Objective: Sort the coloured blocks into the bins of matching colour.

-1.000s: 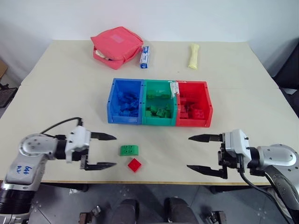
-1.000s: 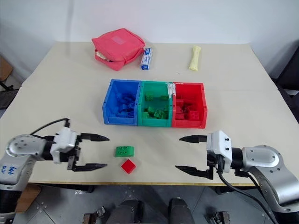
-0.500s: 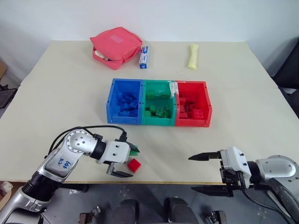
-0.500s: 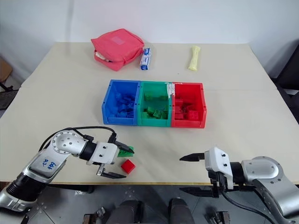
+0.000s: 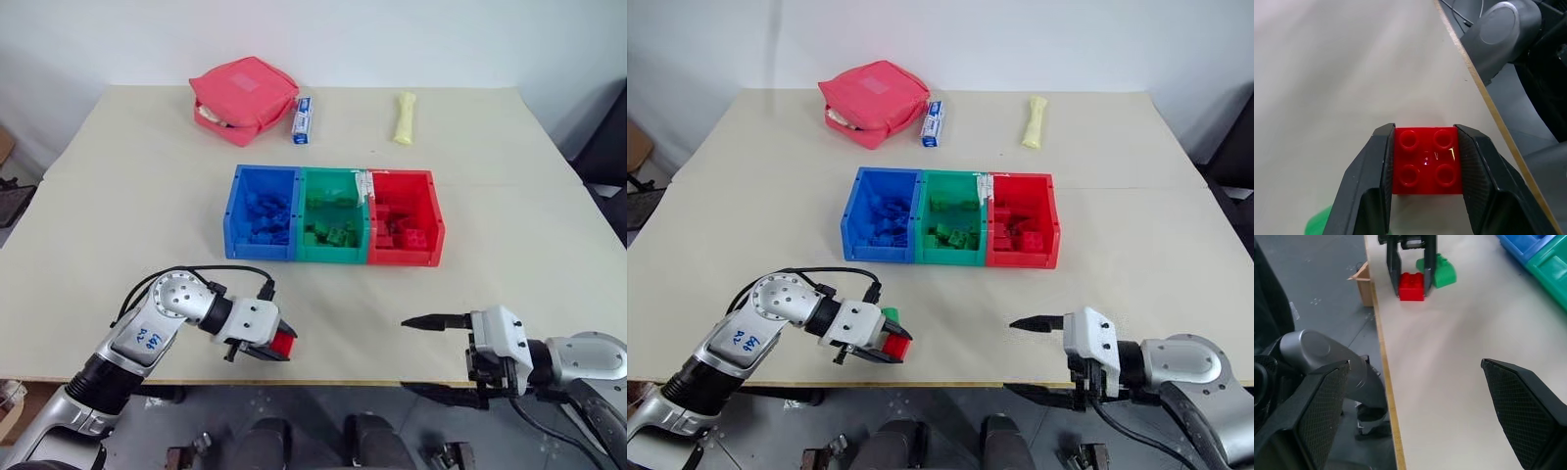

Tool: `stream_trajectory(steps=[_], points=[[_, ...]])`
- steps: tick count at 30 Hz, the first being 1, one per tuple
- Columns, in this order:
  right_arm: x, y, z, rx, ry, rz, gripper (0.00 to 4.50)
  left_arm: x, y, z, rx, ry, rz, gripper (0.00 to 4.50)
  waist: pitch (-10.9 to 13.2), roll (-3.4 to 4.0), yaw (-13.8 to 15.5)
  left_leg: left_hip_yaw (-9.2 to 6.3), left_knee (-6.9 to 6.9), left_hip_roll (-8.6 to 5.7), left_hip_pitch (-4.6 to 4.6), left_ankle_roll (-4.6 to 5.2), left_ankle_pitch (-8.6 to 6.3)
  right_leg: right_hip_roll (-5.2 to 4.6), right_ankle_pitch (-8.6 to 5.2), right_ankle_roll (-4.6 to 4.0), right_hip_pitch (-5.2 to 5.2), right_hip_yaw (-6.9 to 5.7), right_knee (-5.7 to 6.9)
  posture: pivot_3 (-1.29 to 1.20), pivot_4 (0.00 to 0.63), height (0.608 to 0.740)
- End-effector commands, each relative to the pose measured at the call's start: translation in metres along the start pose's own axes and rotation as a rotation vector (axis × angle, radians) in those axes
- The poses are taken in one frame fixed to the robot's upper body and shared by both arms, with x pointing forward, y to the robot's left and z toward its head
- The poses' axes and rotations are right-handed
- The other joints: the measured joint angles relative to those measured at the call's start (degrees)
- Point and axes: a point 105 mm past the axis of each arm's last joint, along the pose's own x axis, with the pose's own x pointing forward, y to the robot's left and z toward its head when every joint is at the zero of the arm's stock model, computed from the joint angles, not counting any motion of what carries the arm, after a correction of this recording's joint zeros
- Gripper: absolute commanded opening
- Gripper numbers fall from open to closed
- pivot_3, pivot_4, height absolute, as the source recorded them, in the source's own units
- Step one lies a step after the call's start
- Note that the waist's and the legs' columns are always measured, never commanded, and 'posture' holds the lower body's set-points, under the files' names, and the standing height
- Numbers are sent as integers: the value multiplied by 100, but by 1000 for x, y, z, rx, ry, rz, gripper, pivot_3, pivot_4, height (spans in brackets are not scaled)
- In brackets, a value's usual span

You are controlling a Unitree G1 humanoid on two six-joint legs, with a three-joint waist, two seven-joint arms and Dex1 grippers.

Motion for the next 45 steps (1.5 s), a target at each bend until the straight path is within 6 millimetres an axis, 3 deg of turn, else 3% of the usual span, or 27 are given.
stream_trajectory(steps=[1, 4, 8, 12, 16, 19, 24, 26, 28, 31, 33, 37, 39, 44, 45], points=[[-8, -10, 19, -26, -88, -107, 4500, -5, 9, 8, -36, -73, 57, 1468, 0, 0, 8, 0, 0, 0, 0, 0, 0, 0, 0, 0, 1, 0, 0, 0, 150, 740], [-15, -18, 25, -5, -136, -206, 4500, -8, 22, 27, -90, -203, 126, 1468, 0, -1, 35, -1, 4, -1, -2, 1, 0, -2, 0, 1, 1, 0, 1, 0, 150, 740], [-33, -26, 30, 31, -191, -376, 4500, -14, 65, 67, -128, -449, 317, 1468, 2, -3, 161, -6, 11, -1, -8, 1, 0, -1, 1, 1, 0, -5, 4, 0, 150, 740], [-62, -37, 27, 61, -227, -623, 4500, 8, 135, 80, -197, -420, 612, 1468, -3, -11, 247, 0, 23, -10, -9, 4, 2, 3, 7, 13, 3, -2, 8, 0, 150, 740], [-81, -44, 26, 69, -281, -827, 4500, 31, 176, 115, -150, -454, 672, 1468, -2, -15, 278, 11, 23, -19, -9, 11, 6, 9, 12, 23, -1, 4, 11, 0, 150, 740], [-85, -45, 25, 56, -290, -904, 4500, 40, 198, 130, -116, -471, 720, 1468, -2, -15, 255, 22, 19, -18, -10, 10, 6, 8, 12, 23, -8, 5, 9, 0, 150, 740], [-78, -38, 29, 58, -308, -923, 4500, 57, 209, 136, -75, -418, 678, 1468, -2, -13, 187, 39, 5, -13, -3, 8, 8, 12, 12, 23, -14, 2, 10, 0, 150, 740], [-74, -37, 31, 57, -317, -920, 4500, 54, 212, 135, -91, -424, 680, 2204, -2, -13, 151, 39, 5, -13, -4, 8, 8, 13, 12, 23, -14, 3, 10, 0, 150, 740], [-70, -36, 33, 58, -324, -912, 4500, 51, 211, 137, -74, -450, 667, 2653, -2, -14, 135, 39, 5, -14, -5, 8, 8, 12, 12, 23, -15, 3, 10, 0, 150, 740], [-64, -38, 33, 48, -322, -884, 4500, 46, 195, 137, -1, -487, 580, 3569, -3, -12, 126, 38, 5, -13, -5, 8, 8, 11, 12, 23, -15, 3, 10, 0, 150, 740], [-60, -40, 34, 37, -328, -851, 4500, 32, 185, 124, 0, -506, 561, 4176, -4, -10, 104, 38, 4, -12, -4, 7, 8, 11, 12, 23, -16, 5, 12, 0, 150, 740], [-47, -45, 35, -1, -309, -721, 4500, -10, 162, 91, -18, -529, 560, 4176, -6, -5, 13, 41, -1, -6, 3, 1, 11, 13, 12, 22, -17, 11, 15, 0, 150, 740], [-34, -45, 33, -33, -267, -607, 4500, -34, 141, 75, 13, -527, 546, 4176, -5, -5, -12, 29, 1, -5, 2, -1, 12, 11, 10, 19, -16, 11, 17, 0, 150, 740], [-17, -44, 25, -91, -183, -411, 4500, -66, 89, 29, -88, -399, 496, 4176, -7, -2, -19, 15, 1, -8, -1, 0, 10, 3, 9, 18, -11, 13, 8, 0, 150, 740], [-15, -43, 23, -100, -169, -372, 4500, -72, 76, 21, -113, -384, 475, 4345, -7, -2, -14, 11, 1, -8, 0, 1, 8, 2, 9, 18, -9, 11, 5, 0, 150, 740]])
